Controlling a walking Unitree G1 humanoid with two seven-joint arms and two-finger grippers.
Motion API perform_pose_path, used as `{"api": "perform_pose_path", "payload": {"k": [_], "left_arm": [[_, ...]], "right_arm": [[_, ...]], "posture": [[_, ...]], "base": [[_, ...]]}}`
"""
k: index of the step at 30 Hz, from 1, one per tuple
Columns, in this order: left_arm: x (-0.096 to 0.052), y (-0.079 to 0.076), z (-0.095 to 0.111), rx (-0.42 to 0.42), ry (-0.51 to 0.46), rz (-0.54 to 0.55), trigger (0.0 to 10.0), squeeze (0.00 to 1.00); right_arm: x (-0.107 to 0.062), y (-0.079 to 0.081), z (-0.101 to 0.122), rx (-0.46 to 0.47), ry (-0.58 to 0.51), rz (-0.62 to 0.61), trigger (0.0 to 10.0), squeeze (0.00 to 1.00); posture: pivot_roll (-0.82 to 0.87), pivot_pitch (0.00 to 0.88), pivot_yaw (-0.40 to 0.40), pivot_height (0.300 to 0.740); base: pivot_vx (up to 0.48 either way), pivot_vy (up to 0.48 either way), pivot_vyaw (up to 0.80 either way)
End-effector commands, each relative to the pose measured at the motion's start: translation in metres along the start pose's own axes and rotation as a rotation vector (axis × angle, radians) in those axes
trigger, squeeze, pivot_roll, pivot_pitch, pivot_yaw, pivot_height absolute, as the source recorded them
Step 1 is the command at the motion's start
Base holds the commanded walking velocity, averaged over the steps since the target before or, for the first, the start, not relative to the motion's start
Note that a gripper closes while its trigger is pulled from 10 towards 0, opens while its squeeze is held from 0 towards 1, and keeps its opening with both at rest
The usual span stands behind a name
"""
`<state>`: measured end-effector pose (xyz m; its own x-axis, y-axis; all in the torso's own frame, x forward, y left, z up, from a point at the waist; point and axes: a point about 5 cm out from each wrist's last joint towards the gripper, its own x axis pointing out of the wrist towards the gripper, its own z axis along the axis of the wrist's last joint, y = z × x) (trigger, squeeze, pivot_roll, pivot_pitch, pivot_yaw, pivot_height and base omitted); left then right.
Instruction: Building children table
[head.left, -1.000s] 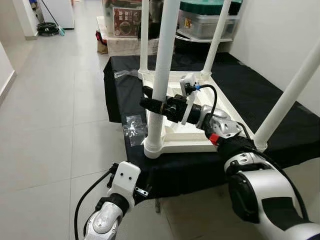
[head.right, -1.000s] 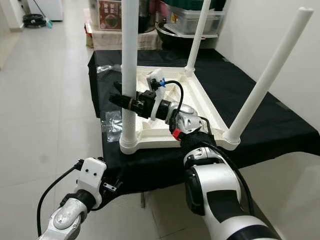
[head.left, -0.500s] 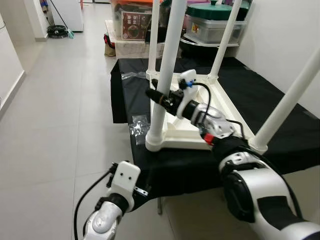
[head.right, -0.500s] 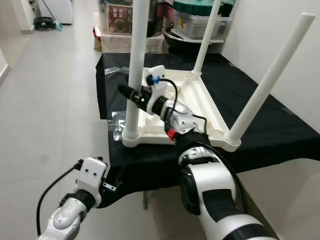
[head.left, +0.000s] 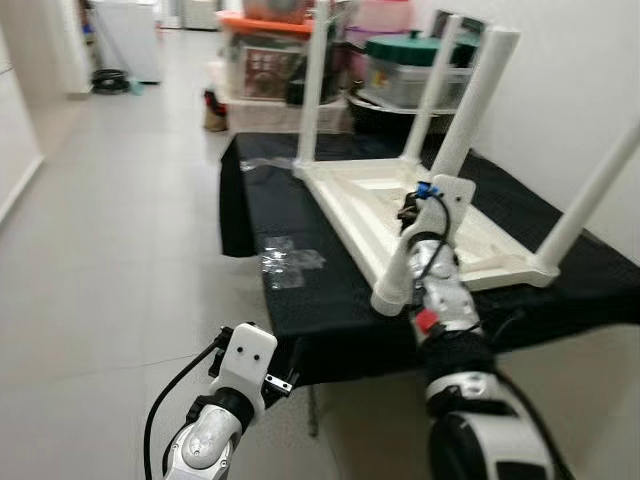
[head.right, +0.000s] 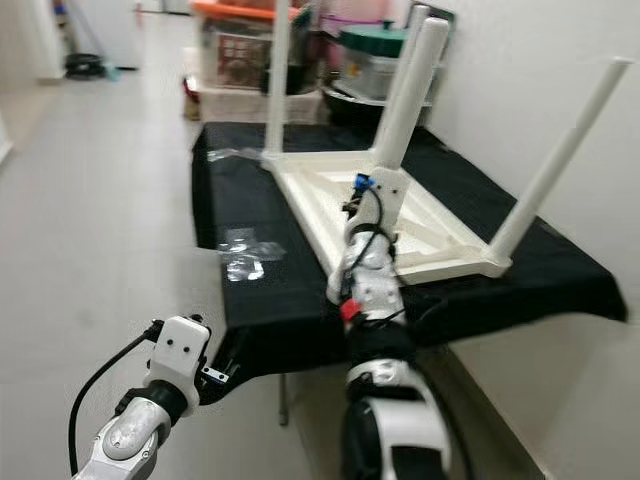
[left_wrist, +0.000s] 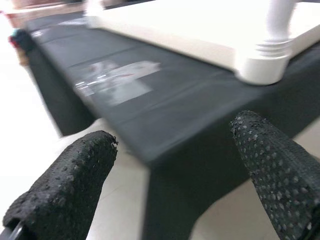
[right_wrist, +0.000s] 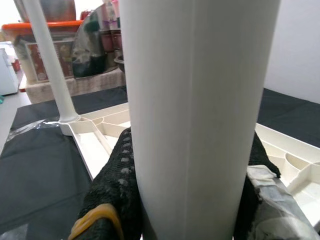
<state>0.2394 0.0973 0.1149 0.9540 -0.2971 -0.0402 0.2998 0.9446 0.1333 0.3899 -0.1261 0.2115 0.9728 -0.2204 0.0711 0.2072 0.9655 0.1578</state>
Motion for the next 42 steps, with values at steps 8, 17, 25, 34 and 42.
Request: {"api": "perform_pose_path", "payload": {"k": [8,17,25,34,42], "left_arm": [[0.000,-0.002,-0.003,-0.002,0.012,-0.011,10.0,0.00],[0.001,-0.003,-0.003,-0.001,0.011,-0.013,10.0,0.00],[-0.002,-0.007,0.007,-0.037,-0.060,-0.039,10.0,0.00],[-0.010,-0.019,0.031,-0.041,-0.248,-0.111,10.0,0.00],[-0.011,-0.017,0.029,-0.039,-0.242,-0.087,10.0,0.00]], "right_arm": [[0.007,0.017,0.003,0.103,-0.055,0.285,10.0,0.00],[0.006,0.013,0.003,0.156,0.082,0.846,10.0,0.00],[-0.013,0.015,0.005,0.141,0.178,1.338,10.0,0.00],[-0.017,0.039,-0.018,-0.018,0.280,1.371,7.2,0.00],[0.000,0.035,-0.011,-0.043,0.193,1.069,0.0,0.00]], "posture": [[0.07,0.034,-0.107,0.740],[0.08,0.032,-0.114,0.740],[0.08,0.033,-0.118,0.740],[0.09,0.030,-0.123,0.740],[0.09,0.021,-0.120,0.740]], "base": [[0.000,0.000,0.00],[0.000,0.000,0.00],[0.000,0.000,0.00],[0.000,0.000,0.00],[0.000,0.000,0.00]]}}
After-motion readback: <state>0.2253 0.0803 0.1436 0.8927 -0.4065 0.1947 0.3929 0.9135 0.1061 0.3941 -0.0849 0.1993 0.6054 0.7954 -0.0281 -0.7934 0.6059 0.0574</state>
